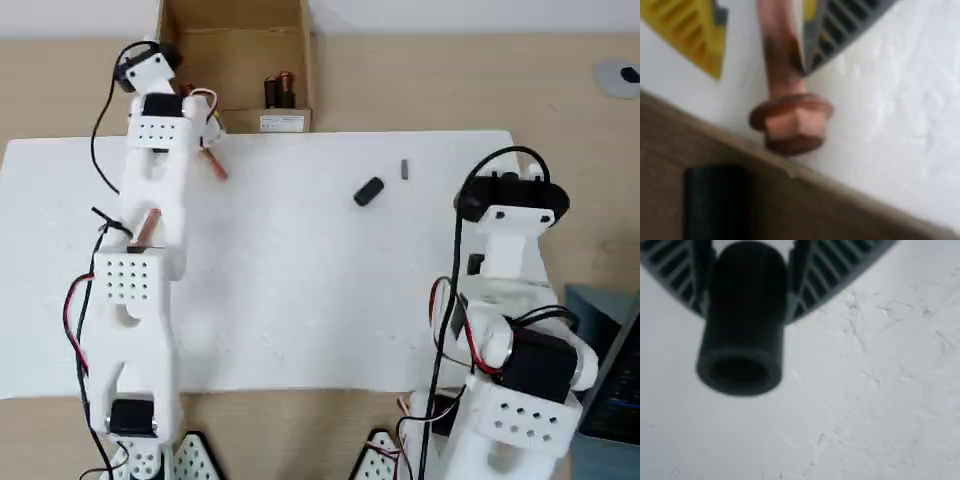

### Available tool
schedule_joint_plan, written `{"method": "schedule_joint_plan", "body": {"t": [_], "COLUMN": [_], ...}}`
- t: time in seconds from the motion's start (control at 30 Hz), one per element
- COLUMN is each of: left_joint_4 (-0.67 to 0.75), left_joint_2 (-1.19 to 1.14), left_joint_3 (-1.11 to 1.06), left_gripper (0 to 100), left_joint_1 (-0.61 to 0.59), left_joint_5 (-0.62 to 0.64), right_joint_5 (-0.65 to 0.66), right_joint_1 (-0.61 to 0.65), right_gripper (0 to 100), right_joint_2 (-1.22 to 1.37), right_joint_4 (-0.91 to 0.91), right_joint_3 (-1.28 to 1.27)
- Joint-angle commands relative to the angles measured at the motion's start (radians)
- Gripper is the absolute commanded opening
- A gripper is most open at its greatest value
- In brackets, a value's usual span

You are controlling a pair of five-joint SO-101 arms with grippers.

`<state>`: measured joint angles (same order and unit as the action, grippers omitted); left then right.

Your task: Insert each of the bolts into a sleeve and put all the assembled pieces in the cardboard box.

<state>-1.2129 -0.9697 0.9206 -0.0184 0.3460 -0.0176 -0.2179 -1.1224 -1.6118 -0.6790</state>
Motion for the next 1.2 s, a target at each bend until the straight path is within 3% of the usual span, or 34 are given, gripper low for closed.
{"method": "schedule_joint_plan", "body": {"t": [0.0, 0.2, 0.37, 0.57, 1.0, 1.17], "left_joint_4": [0.002, -0.005, -0.005, -0.021, -0.508, -0.542], "left_joint_2": [-0.010, -0.053, -0.054, -0.048, -0.050, -0.007], "left_joint_3": [0.055, 0.055, 0.057, 0.060, 0.697, 0.749], "left_gripper": [12, 11, 0, 0, 0, 0], "left_joint_1": [0.012, -0.032, -0.046, -0.043, 0.032, 0.068], "left_joint_5": [0.002, 0.040, 0.052, 0.052, 0.031, -0.012], "right_joint_5": [-0.008, -0.008, -0.008, -0.008, -0.006, -0.008], "right_joint_1": [-0.005, -0.005, -0.005, -0.005, -0.004, -0.004], "right_gripper": [1.0, 1.0, 1.0, 1.0, 1.0, 1.0], "right_joint_2": [-0.010, -0.010, -0.010, -0.012, -0.010, -0.010], "right_joint_4": [0.025, 0.025, 0.025, 0.025, 0.014, 0.015], "right_joint_3": [-0.001, -0.001, -0.001, 0.005, 0.045, 0.045]}}
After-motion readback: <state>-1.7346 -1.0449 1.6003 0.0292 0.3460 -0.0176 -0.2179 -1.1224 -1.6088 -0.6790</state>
